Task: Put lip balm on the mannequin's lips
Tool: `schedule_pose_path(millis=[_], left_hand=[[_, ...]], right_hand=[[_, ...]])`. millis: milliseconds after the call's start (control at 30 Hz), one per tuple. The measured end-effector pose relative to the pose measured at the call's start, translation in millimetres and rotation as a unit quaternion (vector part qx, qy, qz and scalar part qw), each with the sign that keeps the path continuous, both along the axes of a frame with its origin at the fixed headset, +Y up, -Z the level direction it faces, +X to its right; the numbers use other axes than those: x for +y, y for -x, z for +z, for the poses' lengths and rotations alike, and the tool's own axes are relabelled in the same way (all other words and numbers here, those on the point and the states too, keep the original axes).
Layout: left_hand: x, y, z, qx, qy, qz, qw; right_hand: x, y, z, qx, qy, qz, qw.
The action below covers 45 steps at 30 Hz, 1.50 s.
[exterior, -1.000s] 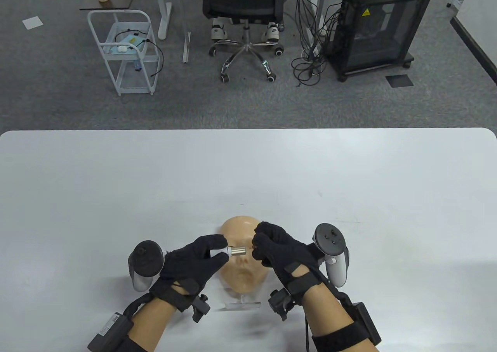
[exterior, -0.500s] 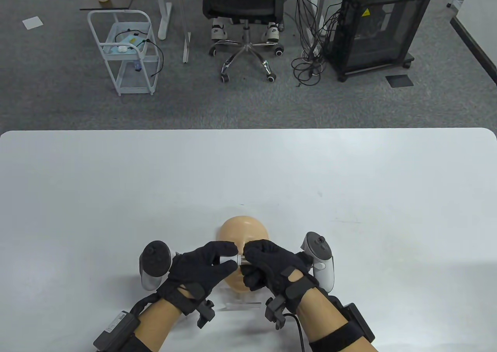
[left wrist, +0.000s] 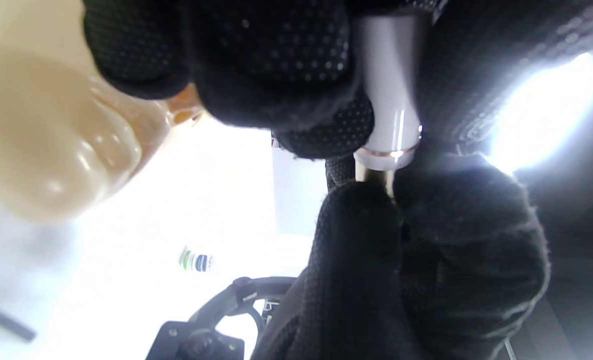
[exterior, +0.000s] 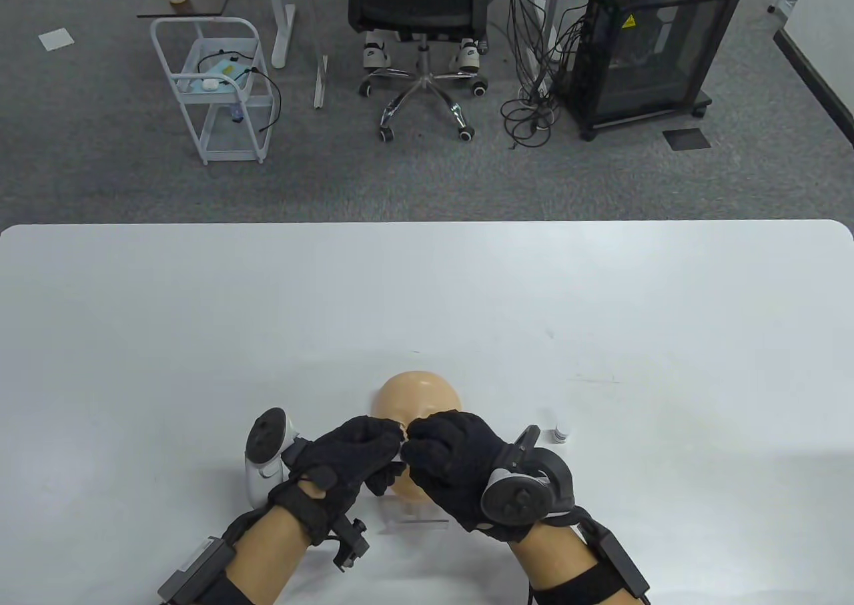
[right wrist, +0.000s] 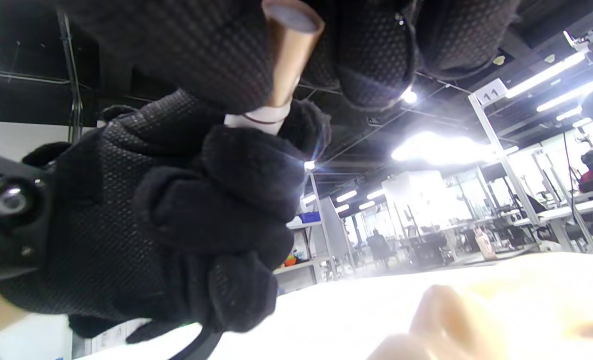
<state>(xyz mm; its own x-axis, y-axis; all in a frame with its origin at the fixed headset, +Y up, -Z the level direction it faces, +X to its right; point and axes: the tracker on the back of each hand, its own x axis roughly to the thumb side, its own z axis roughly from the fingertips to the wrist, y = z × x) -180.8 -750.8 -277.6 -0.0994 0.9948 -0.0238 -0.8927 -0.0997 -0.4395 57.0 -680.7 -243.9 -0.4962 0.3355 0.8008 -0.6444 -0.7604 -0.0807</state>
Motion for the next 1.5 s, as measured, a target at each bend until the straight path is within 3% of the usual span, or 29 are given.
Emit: schedule_pose_path(millis=[133,233,267,367,467,567,633,800,1000,1100,1167,1233,1333,1500], left_hand=[[1,6,-3,0.020,-0.025,-0.015,0.999],[3,11,-6,0.038,-0.049,-0.040,0.997],[3,13,-6,0.045,-0.054,-0.044,0.997],[2,16,-8,0.057,-0.053,-0.045,0.996],[0,19,-9,0.063,-0.052,-0.048,0.996],[0,21,-10,0.067,-0.050,-0.048,0.995],[1,23,-10,0.068,-0.051,-0.050,0.995],[2,23,-10,0.068,-0.048,-0.047,0.995],[1,23,-10,0.066,-0.049,-0.045,0.996],[1,23,-10,0.063,-0.049,-0.046,0.996],[0,21,-10,0.057,-0.049,-0.049,0.996],[0,18,-9,0.049,-0.050,-0.050,0.996],[0,13,-7,0.036,-0.055,-0.052,0.997],[1,7,-4,0.024,-0.061,-0.054,0.996]], right_hand=[[3,-27,-12,-0.016,0.079,-0.065,0.995],[10,-69,-23,-0.159,0.093,-0.049,0.982],[10,-86,-29,-0.232,0.127,-0.014,0.964],[-2,-120,-44,-0.330,0.244,0.070,0.909],[-19,-135,-55,-0.369,0.306,0.097,0.872],[-31,-138,-62,-0.415,0.321,0.153,0.837],[-44,-138,-66,-0.423,0.361,0.184,0.811],[-62,-143,-74,-0.440,0.398,0.205,0.778],[-66,-139,-77,-0.442,0.388,0.204,0.782],[-50,-129,-68,-0.379,0.377,0.102,0.839],[-40,-116,-61,-0.293,0.371,-0.006,0.881],[-35,-101,-56,-0.197,0.377,-0.105,0.899],[-31,-77,-47,-0.097,0.406,-0.198,0.887],[-35,-55,-38,-0.052,0.442,-0.211,0.870]])
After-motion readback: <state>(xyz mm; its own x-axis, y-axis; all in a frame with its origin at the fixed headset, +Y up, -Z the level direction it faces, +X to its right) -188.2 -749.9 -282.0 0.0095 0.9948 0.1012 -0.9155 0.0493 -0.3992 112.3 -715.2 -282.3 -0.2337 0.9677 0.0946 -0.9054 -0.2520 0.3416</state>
